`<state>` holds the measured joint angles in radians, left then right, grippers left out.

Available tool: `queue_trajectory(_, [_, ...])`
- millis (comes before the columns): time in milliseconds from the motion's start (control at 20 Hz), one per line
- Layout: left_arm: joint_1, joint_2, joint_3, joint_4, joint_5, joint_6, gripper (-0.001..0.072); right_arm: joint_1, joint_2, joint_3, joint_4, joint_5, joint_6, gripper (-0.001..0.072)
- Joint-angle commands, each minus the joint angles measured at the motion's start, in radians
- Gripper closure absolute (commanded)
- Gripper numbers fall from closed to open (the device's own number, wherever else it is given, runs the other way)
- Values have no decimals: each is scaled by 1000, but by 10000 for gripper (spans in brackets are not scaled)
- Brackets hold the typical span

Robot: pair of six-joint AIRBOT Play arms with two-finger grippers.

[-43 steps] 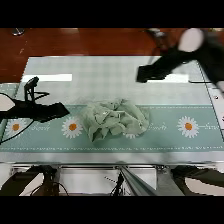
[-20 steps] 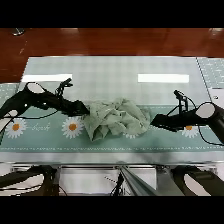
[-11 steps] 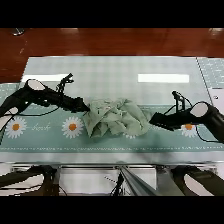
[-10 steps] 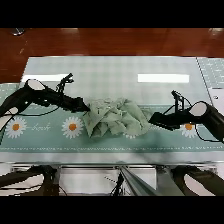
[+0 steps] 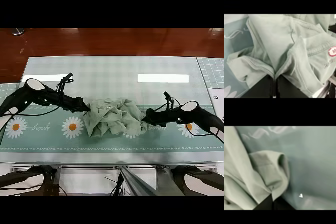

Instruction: Fold the shirts.

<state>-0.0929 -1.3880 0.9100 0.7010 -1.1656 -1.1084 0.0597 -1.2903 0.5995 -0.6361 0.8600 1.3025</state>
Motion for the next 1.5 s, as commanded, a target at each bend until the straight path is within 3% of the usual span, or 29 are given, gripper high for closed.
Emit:
queue_trajectory(0, [8,2,24,-29,-2,0,684,0,-16,73,83,79,-123,682])
queue_trajectory(100, [26,26,98,-72,-23,0,684,0,-6,232,8,154,-96,682])
queue_trajectory(200, [50,71,219,-144,-19,0,684,-1,11,468,-119,203,2,682])
queue_trajectory(450, [108,188,619,-180,122,-4,685,-1,18,1205,-492,351,214,682])
queue_trajectory(600, [175,268,799,-52,145,-116,685,-1,71,1513,-656,440,247,682])
queue_trajectory(750, [240,395,862,190,106,-242,685,-1,260,1515,-776,449,246,682])
queue_trajectory(850, [266,492,862,296,10,-270,685,-1,388,1473,-843,471,251,682])
queue_trajectory(1150, [267,678,859,324,-387,-310,685,-1,654,1284,-873,636,299,682])
queue_trajectory(1450, [267,858,607,364,-408,-360,685,-1,806,967,-893,707,384,682])
